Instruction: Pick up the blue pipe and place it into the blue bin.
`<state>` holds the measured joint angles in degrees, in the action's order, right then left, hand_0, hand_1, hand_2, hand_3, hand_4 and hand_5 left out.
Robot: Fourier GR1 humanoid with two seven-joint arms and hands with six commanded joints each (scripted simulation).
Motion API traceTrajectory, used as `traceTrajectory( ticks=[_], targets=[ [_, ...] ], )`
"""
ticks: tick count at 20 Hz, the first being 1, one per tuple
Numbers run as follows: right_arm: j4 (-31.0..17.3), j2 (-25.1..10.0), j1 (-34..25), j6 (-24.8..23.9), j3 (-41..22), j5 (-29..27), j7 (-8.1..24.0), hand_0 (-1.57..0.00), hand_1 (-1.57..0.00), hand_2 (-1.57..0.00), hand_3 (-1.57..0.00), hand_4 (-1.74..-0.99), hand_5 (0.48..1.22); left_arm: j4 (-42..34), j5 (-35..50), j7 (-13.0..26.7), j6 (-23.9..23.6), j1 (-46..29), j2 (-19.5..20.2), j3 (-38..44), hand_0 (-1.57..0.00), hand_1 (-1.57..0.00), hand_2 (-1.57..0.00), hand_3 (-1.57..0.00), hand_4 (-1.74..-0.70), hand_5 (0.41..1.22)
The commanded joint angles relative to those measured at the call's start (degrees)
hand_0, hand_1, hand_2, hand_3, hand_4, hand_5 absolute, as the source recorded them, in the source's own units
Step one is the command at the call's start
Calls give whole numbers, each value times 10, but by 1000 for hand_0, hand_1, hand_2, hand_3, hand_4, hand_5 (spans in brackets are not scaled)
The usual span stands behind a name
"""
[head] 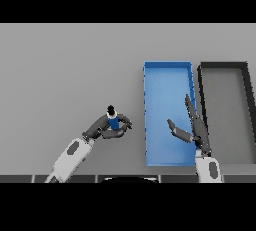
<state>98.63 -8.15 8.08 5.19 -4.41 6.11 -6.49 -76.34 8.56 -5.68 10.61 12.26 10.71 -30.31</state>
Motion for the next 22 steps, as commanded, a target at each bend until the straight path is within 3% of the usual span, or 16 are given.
traceTrajectory(
  ticks=[1,4,7,8,13,18,22],
  targets=[
    [-3,1,-4,-1,0,1,1,1,1,1,1,-1261,609,4,-4,-6,-4,1,-5,-2,-849,-945,-1013,-1003,-1481,969],
    [-7,1,-11,-2,3,-1,6,1,1,1,1,-1260,614,-2,-20,-30,-20,-5,-10,-11,-1201,-1250,-1285,-1215,-1604,1092],
    [-2,5,-5,0,-6,5,-4,1,1,1,1,-1252,619,-7,-33,-48,-33,-10,-13,-22,-1382,-1407,-1425,-1340,-1666,1155],
    [-9,5,-17,-3,-4,6,6,1,1,1,1,-1250,622,-17,-37,-49,-40,-11,-17,-27,-1420,-1440,-1454,-1365,-1679,1168],
    [-9,2,-11,-9,-4,16,10,1,1,1,1,-1239,629,-84,-18,-58,-33,6,-15,-26,-1521,-1528,-1533,-1433,-1714,1204],
    [-8,-1,-1,-4,-5,16,-13,1,1,1,1,-1216,637,-137,-3,-7,-20,30,-7,-30,-1555,-1557,-1558,-1446,-1723,1215],
    [-6,-7,-5,-4,0,16,-4,1,1,1,1,-1189,631,-155,-1,29,-15,40,-9,-38,-1564,-1565,-1566,-1442,-1727,1219]
  ],
)
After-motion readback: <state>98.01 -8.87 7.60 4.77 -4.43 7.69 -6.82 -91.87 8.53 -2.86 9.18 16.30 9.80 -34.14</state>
